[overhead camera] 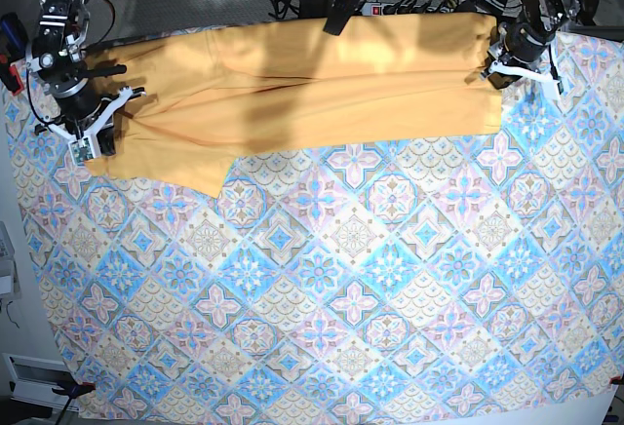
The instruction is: Fold the T-shirt properly
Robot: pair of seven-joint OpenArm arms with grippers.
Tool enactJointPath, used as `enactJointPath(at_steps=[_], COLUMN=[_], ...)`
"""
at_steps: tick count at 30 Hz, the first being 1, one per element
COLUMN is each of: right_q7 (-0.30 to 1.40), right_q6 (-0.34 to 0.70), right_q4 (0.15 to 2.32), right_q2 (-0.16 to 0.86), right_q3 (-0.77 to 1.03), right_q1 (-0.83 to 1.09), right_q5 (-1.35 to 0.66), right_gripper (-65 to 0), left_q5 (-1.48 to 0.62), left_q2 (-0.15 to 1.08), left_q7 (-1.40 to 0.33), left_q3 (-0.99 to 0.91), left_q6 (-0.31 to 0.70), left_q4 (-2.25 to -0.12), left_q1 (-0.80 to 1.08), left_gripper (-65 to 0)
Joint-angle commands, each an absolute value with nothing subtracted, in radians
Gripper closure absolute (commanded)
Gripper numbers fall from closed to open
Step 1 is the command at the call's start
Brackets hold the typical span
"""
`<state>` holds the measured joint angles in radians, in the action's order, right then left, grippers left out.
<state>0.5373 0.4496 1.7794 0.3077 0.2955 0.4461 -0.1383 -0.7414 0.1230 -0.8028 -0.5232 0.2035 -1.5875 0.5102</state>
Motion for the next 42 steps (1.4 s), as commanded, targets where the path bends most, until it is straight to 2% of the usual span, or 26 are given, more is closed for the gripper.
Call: enactJointPath(at_steps=[1, 8, 15, 19, 21, 25, 34, 37, 42], right_q7=[0.532, 0.529, 0.529, 0.535, 0.535, 0.532, 0.53, 0.53, 0.535], right_q6=[0.443, 0.443, 0.44, 0.44, 0.44, 0.44, 0.443, 0.443, 0.443], right_q4=[1.788, 1.787, 1.747, 1.655, 1.607, 1.52, 1.481, 1.477, 1.478], right_q2=[0.325, 0.325, 0.243, 0.24, 0.24, 0.24, 0.24, 0.242, 0.242], right_q3=[0.308, 0.3, 0.351, 0.36, 0.363, 0.361, 0.306, 0.275, 0.275], right_q1=[0.46, 0.461, 0.367, 0.285, 0.251, 0.213, 0.222, 0.222, 0.222], right_q5=[-0.139, -0.136, -0.137, -0.137, -0.137, -0.137, -0.137, -0.137, -0.137], right_gripper=[-0.7, -2.7, -19.9, -26.4, -27.6, -27.6, -27.1, -21.3, -4.1], left_q5=[-0.75, -0.75, -0.75, -0.75, -0.75, -0.75, -0.748, -0.748, -0.748], left_q2=[0.133, 0.133, 0.133, 0.133, 0.133, 0.134, 0.134, 0.134, 0.134], left_q7=[-0.788, -0.788, -0.788, -0.788, -0.788, -0.788, -0.788, -0.788, -0.788], left_q3=[-0.529, -0.53, -0.527, -0.527, -0.529, -0.529, -0.529, -0.529, -0.529], left_q6=[0.206, 0.206, 0.206, 0.206, 0.206, 0.206, 0.206, 0.206, 0.206], left_q4=[-1.601, -1.601, -1.601, -1.601, -1.601, -1.601, -1.6, -1.589, -1.587], left_q1=[0.513, 0.513, 0.513, 0.513, 0.513, 0.513, 0.493, 0.487, 0.486], left_gripper=[0.0, 0.0, 0.0, 0.0, 0.0, 0.0, 0.0, 0.0, 0.0])
